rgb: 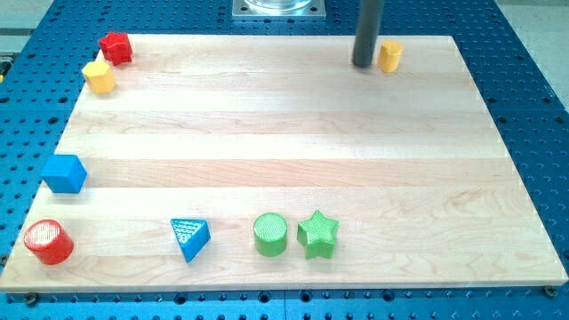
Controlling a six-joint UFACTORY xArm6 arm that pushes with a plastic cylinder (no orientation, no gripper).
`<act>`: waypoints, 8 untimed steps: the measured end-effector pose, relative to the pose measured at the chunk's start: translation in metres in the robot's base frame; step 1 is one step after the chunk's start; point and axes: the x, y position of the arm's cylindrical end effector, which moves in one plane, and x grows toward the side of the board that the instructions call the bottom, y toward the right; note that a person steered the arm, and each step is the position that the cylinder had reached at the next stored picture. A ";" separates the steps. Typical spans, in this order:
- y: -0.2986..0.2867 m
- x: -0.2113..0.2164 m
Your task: Move the heart slightly to the right
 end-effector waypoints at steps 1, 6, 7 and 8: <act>-0.013 0.014; 0.051 0.002; -0.003 -0.002; -0.003 -0.010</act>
